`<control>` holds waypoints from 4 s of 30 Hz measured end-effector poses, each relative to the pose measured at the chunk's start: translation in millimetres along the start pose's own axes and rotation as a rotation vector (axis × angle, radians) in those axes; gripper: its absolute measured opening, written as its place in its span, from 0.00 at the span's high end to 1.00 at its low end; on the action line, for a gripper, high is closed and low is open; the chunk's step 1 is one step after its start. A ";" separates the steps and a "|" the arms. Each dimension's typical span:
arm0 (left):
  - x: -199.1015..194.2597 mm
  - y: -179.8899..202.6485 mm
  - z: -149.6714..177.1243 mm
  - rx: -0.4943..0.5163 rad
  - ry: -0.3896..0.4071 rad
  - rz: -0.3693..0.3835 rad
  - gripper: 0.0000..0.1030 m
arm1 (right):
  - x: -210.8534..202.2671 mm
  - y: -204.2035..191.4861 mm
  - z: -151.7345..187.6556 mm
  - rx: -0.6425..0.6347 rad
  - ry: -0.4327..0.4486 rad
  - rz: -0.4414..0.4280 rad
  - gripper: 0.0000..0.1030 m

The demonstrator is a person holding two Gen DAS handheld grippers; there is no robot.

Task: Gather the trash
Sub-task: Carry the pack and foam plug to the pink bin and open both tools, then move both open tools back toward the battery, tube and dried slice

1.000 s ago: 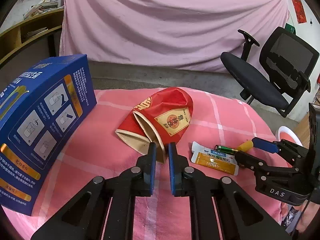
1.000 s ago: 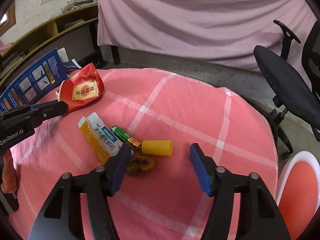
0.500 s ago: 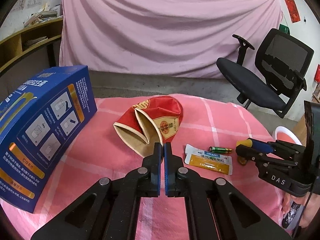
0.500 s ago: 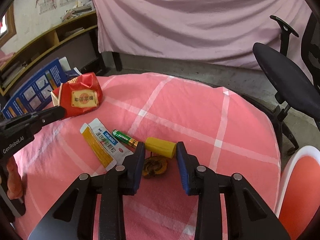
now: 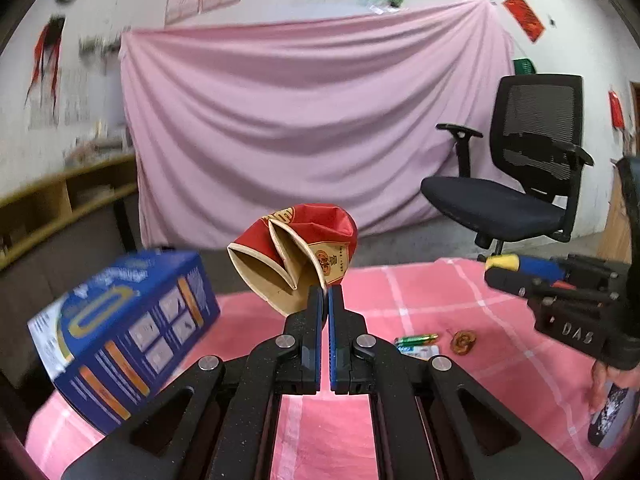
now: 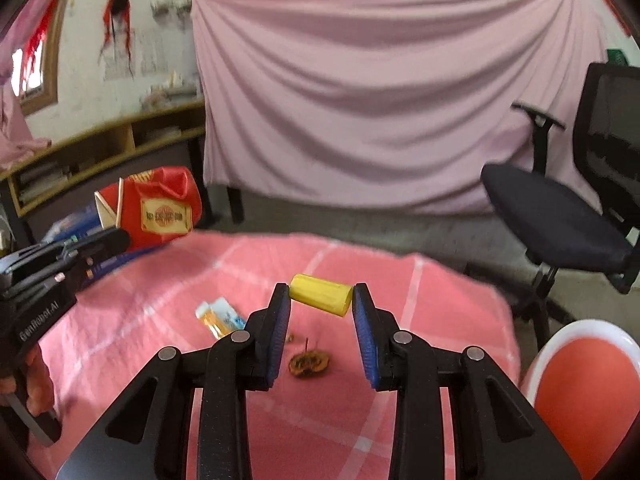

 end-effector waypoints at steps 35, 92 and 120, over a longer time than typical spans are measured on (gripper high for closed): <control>-63.9 231.2 -99.9 0.112 0.195 0.458 0.99 | -189.6 144.4 17.6 0.209 0.377 0.466 0.71; -18.3 104.1 -92.6 -0.149 0.020 0.249 0.32 | -154.9 112.0 -3.7 0.224 0.371 0.390 0.11; -30.5 -40.1 -32.2 -0.179 0.086 -0.050 0.02 | -57.2 -6.4 -18.3 -0.087 0.266 0.145 0.00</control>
Point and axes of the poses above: each gripper's, at about its wrist camera, not at the fingertips, and x roughly the way its jaws point, y to its right, z to its underside, the point moved 5 cm from there along x, roughly the way its jaws point, and after that the axes turned 7 degrees about -z, right-handed, at the moved point
